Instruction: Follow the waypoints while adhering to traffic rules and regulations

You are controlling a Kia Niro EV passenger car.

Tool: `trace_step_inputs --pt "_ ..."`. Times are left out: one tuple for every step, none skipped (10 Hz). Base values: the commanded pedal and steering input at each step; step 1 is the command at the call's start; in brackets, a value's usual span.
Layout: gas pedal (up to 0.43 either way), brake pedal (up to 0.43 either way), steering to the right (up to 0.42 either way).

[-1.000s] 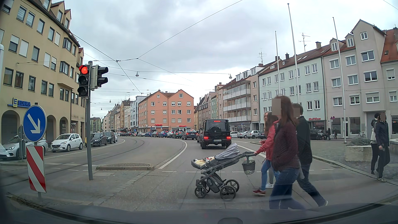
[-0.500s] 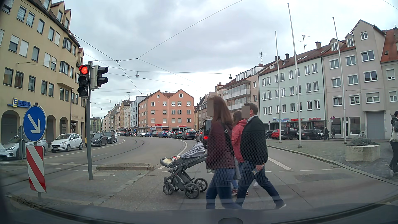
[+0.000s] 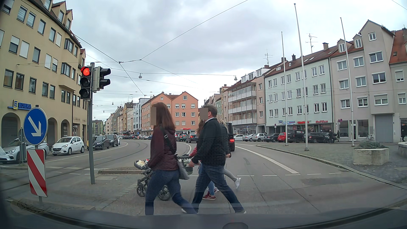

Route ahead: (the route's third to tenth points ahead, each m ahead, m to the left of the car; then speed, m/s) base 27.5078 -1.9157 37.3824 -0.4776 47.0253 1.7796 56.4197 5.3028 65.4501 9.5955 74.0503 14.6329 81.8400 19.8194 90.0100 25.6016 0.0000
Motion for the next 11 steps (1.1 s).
trace_step_inputs --pt "0.000 0.207 0.020" --pt "0.000 0.207 0.020" --pt "0.000 0.207 0.020" --pt "0.000 0.207 0.020" --pt "0.000 0.207 0.020" --pt "0.000 0.207 0.020" --pt "0.000 0.207 0.020" --pt "0.000 0.207 0.020" --pt "0.000 0.207 0.020" --pt "0.000 0.207 0.020" --pt "0.000 0.207 0.020"
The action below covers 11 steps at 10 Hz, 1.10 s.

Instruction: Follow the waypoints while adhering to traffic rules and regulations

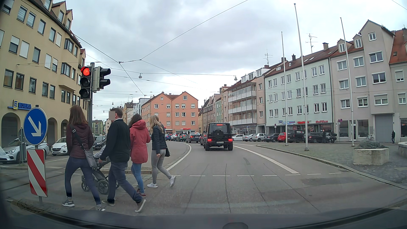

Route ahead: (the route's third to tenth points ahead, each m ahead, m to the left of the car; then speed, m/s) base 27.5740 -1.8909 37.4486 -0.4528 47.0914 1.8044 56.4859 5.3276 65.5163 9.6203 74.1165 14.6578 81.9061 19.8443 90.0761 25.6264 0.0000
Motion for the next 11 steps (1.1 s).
trace_step_inputs --pt "0.000 0.207 0.020" --pt "0.000 0.207 0.020" --pt "0.000 0.207 0.020" --pt "0.000 0.207 0.020" --pt "0.000 0.207 0.020" --pt "0.000 0.207 0.020" --pt "0.000 0.207 0.020" --pt "0.000 0.207 0.020" --pt "0.000 0.207 0.020" --pt "0.000 0.207 0.020" --pt "0.000 0.207 0.020"
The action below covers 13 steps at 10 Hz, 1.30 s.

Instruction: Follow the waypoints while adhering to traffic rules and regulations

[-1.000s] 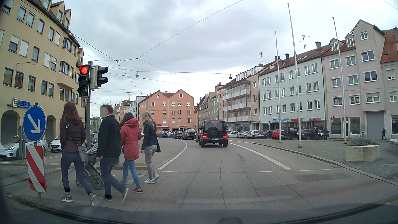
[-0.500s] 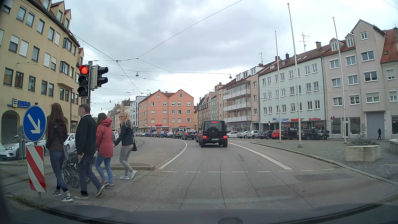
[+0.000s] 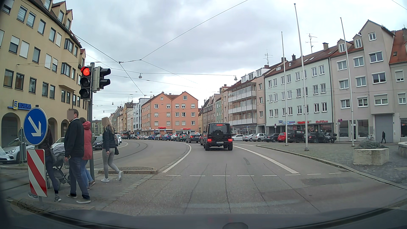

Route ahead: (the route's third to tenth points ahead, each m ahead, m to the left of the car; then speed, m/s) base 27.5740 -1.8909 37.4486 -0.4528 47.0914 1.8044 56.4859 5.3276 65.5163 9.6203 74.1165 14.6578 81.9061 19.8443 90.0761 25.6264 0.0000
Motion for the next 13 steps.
trace_step_inputs --pt "0.000 0.207 0.020" --pt "0.000 0.207 0.020" --pt "0.000 0.207 0.020" --pt "0.000 0.207 0.020" --pt "0.000 0.207 0.020" --pt "0.000 0.207 0.020" --pt "0.000 0.207 0.020" --pt "0.000 0.207 0.020" --pt "0.000 0.207 0.020" --pt "0.000 0.207 0.020" --pt "0.000 0.207 0.020" --pt "0.000 0.207 0.020" --pt "0.000 0.207 0.020"
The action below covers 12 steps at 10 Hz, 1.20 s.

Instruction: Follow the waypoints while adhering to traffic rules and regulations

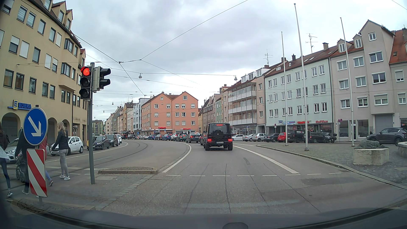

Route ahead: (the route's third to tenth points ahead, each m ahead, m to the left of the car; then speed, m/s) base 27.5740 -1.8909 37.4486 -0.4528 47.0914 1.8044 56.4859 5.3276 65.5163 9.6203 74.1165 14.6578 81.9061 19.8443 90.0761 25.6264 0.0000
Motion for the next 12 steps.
trace_step_inputs --pt "0.000 0.207 0.020" --pt "0.000 0.207 0.020" --pt "0.000 0.207 0.020" --pt "0.000 0.207 0.020" --pt "0.000 0.207 0.020" --pt "0.000 0.207 0.020" --pt "0.000 0.207 0.020" --pt "0.000 0.207 0.020" --pt "0.000 0.207 0.020" --pt "0.000 0.207 0.020" --pt "0.000 0.207 0.020" --pt "0.000 0.207 0.020"
